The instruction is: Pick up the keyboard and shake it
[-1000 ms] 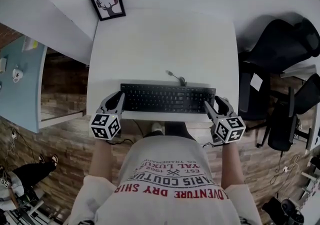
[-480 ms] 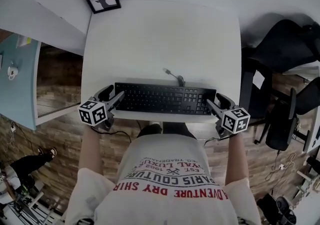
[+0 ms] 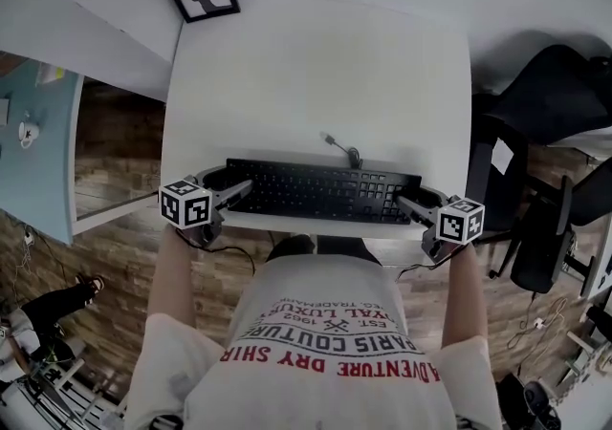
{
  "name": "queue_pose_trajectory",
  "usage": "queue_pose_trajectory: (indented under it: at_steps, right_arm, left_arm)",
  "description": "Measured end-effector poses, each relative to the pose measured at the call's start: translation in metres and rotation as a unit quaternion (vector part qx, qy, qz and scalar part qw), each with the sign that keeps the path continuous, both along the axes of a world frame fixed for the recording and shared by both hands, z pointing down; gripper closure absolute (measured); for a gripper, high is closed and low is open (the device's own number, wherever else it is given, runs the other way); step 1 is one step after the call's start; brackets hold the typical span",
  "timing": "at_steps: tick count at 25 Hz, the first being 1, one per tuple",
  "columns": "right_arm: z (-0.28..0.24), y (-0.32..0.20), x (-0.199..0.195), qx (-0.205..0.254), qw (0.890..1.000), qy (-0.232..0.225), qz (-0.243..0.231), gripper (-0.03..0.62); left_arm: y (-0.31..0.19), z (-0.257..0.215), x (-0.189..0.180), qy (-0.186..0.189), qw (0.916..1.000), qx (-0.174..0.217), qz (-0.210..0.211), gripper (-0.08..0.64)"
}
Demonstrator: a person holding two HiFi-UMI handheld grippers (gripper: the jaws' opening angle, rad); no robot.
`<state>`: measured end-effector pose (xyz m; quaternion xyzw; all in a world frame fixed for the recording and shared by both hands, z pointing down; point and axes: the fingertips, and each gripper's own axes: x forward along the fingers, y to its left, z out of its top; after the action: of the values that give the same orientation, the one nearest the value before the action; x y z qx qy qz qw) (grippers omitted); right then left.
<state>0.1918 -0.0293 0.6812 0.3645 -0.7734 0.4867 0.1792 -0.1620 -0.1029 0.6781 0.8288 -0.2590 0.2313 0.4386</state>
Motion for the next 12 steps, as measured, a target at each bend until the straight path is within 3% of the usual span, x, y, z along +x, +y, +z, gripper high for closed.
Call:
queue_pose_trajectory:
  at_steps: [4,7,12]
  right_arm:
    - [-0.001,-0.006,0.001,-0.022,0.999,-0.024,0.013,0.364]
    - [-0.002,-0.012,0.002,-0.027,0.998,-0.033,0.040,0.370]
    - [-0.002,-0.012,0.003,-0.024,0.998,-0.026,0.048,0.382]
  left_arm:
    - [-0.006,0.002,-0.002,0.006,0.9995,-0.030,-0.007,0.306]
    - [-0.012,0.001,-0.002,0.021,0.9977,-0.048,-0.043,0.311]
    - [-0.015,0.001,0.000,0.025,0.9963,-0.052,-0.063,0.317]
